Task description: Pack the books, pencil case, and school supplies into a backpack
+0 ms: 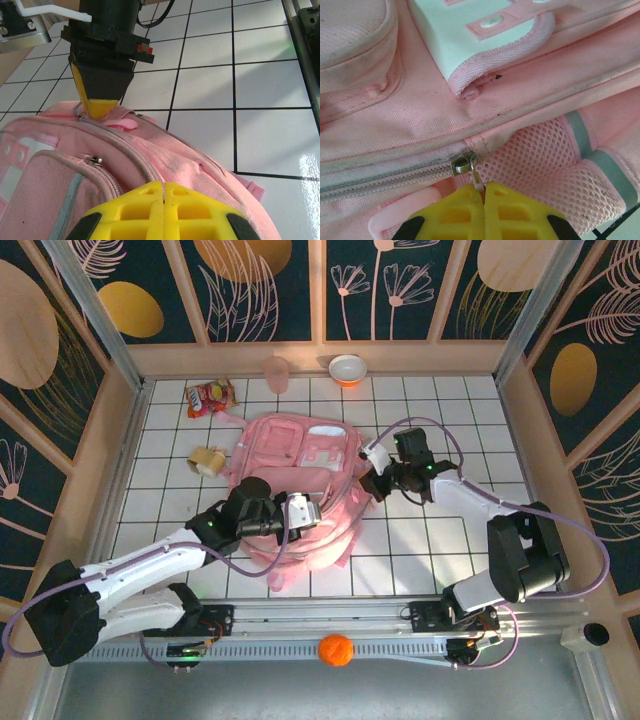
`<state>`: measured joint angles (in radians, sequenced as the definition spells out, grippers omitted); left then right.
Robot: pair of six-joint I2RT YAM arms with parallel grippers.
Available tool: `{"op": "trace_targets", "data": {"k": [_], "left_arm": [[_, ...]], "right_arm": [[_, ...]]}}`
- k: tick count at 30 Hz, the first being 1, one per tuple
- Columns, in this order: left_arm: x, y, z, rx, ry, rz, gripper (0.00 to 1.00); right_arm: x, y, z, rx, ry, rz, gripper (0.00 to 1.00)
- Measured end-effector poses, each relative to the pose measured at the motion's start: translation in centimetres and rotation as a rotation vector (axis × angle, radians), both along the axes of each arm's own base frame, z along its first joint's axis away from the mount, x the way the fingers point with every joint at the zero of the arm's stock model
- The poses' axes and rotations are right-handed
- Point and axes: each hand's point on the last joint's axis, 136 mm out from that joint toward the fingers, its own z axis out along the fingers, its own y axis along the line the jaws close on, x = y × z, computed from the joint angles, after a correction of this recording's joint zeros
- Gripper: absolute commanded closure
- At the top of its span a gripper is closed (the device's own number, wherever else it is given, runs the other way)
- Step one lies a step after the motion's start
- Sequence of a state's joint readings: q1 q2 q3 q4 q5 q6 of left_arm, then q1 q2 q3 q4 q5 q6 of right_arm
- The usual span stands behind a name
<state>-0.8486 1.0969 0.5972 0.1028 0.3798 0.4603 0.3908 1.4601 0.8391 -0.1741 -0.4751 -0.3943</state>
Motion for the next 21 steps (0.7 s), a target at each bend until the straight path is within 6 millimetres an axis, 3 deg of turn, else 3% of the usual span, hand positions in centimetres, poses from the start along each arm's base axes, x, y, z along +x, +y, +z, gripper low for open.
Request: {"op": "trace_targets", "data": {"k": [5,10,13,15,19,21], "left_arm": [[-1.7,-0.7,1.1,-0.046,0.007,-0.079,1.0],[-1.8,-0.9,1.4,-0.061,0.011,-0.089,0.97],[-1.3,-0.8,1.7,-0.073,0.02,-0.051,0.68],[-0.4,-0.7,1.9,-0.084,0.019,0.004,0.52],[1.3,0.2,2.1,-0.079,-0.019,0.113,0.3],[1.8,0.4,1.5,-0.052,-0.036,0.134,0.26]], "right_arm": [[2.9,-2.5,0.0,-0.065,-0.071,-0.132,1.0],[3.8,-3.7,0.2,-0.106,-0.105,-0.184,1.0],[3.7,-3.8,0.0,-0.112,-0.099,-0.182,0.78],[3.6,-3.9,0.2,-0.114,-0.101,-0.178,0.71],[2.5,-4.1,2.2,-0.088,-0.156,-0.168,0.63],[1.4,-4.2,3.8,-0.058,-0.202,-0.157,0.62]]}}
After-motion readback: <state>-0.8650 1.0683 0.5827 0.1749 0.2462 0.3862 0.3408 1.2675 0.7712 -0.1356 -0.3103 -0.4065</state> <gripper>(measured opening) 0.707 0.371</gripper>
